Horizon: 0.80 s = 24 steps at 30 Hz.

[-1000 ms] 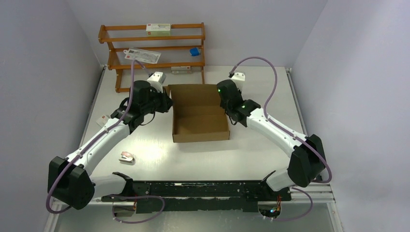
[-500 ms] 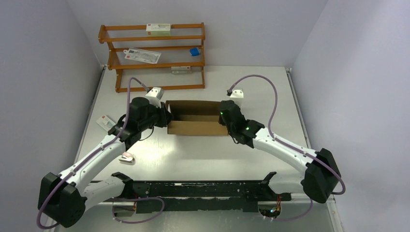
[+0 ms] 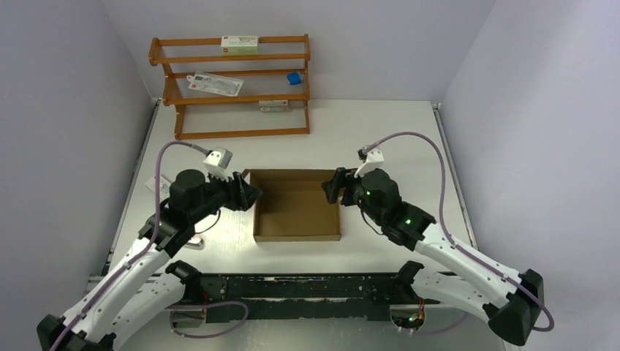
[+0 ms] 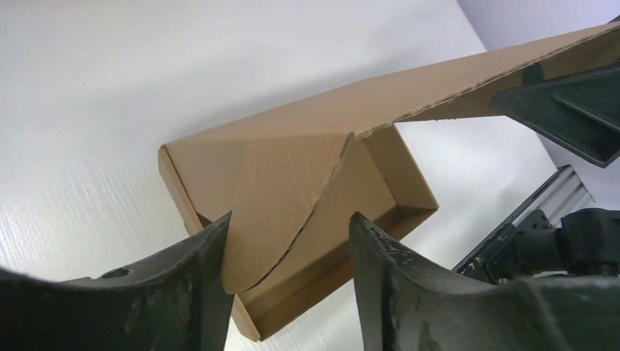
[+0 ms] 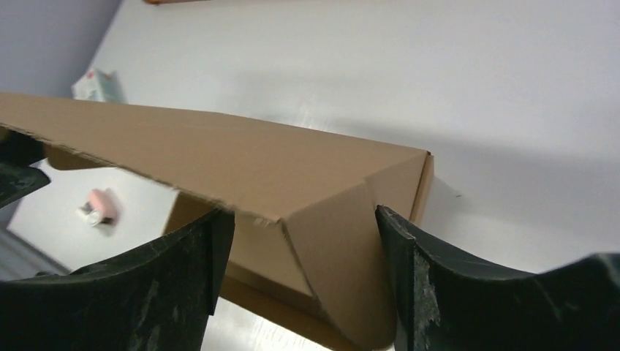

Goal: Fold the paper box

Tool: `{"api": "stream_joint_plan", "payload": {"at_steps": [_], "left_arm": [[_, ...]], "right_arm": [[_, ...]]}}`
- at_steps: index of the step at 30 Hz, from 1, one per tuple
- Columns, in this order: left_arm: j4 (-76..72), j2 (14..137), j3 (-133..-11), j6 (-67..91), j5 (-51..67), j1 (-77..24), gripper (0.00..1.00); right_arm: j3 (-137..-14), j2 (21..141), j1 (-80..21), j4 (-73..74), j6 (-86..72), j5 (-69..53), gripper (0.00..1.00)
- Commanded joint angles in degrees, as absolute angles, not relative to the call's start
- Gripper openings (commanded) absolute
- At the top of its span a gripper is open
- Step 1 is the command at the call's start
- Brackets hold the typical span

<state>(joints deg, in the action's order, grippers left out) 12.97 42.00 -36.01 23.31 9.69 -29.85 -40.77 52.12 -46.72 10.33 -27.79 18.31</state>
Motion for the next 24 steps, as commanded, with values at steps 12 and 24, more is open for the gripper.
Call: {"api": "stream_joint_plan", "payload": {"at_steps": [12, 24], "left_arm": [[28.3, 31.0, -43.0, 26.4, 2.2, -30.2, 0.79], [35.7, 36.2, -60.4, 21.8, -4.7, -30.2, 0.84]], "right_arm": [[-43.5, 40.9, -47.2, 22.8, -28.2, 12.7, 0.83], [-57.6, 44.1, -47.2, 26.6, -23.3, 19.7, 0.9]]}}
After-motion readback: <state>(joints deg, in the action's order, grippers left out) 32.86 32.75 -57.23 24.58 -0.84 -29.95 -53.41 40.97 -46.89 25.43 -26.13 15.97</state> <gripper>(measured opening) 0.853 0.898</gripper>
